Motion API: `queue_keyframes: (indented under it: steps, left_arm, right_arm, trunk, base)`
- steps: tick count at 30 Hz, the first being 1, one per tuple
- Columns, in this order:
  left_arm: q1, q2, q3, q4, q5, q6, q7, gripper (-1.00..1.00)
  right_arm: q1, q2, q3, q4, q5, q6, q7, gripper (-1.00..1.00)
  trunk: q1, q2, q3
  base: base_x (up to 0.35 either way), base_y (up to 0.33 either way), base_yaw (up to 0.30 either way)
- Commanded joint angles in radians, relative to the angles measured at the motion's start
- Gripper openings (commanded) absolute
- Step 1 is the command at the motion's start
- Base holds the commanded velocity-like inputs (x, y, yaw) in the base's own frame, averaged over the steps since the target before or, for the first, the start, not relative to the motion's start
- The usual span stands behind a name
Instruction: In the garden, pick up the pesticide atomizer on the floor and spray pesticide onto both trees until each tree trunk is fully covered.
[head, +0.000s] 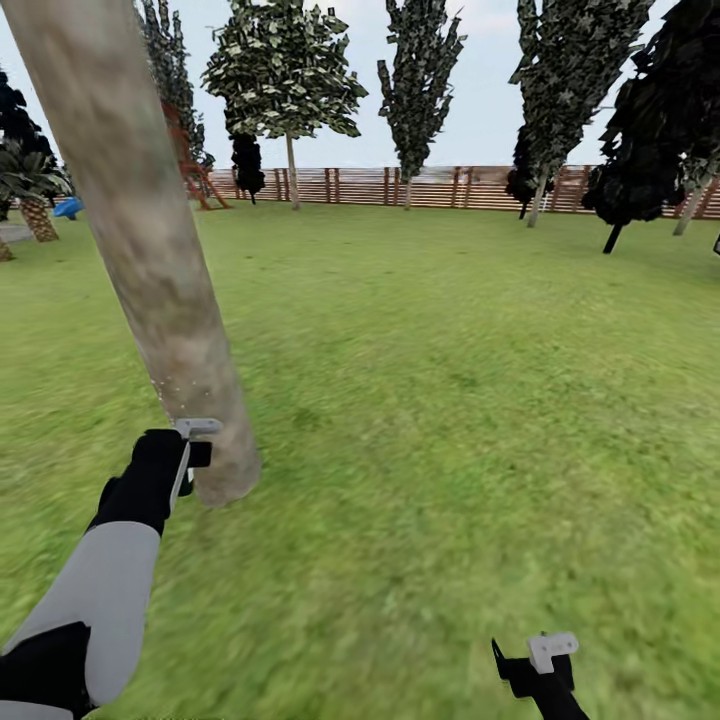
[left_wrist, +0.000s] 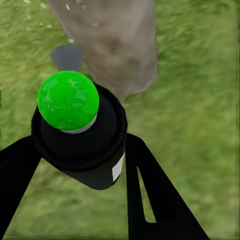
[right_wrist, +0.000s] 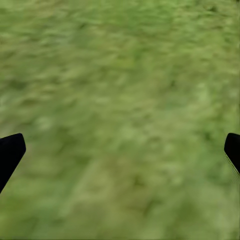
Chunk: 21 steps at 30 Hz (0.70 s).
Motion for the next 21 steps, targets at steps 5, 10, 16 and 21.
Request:
queue_keyframes:
  steps: [5, 10, 16, 21]
  left_arm:
    - [-0.004, -0.003, 0.006, -0.012, -0.01, 0.004, -0.003, -1.0]
    - [0.001, 0.04, 0.009, -0.003, -0.014, 0.004, -0.003, -1.0]
    - [0.002, 0.018, 0.003, 0.001, -0.009, 0.002, -0.001, -1.0]
    - [0.002, 0.04, 0.017, 0.001, -0.014, 0.003, -0.001, -1.0]
  right_arm:
    - [0.0, 0.0, -0.008, 0.001, 0.008, -0.003, 0.002, 1.0]
    - [0.0, 0.0, -0.008, 0.001, 0.007, -0.004, 0.001, 1.0]
    - [0.0, 0.0, -0.008, 0.001, 0.007, -0.003, 0.002, 1.0]
    - [0.0, 0.0, -0.008, 0.001, 0.007, -0.003, 0.002, 1.0]
  trunk:
    - [0.0, 0.0, -0.001]
    - [0.0, 0.0, -0.001]
    - [0.0, 0.0, -0.001]
    - [0.0, 0.0, -0.001]
  base:
    - [0.213, -0.208, 0.222]
    - [0.191, -0.214, 0.047]
    - [0.097, -0.262, 0.248]
    - [0.103, -0.265, 0.277]
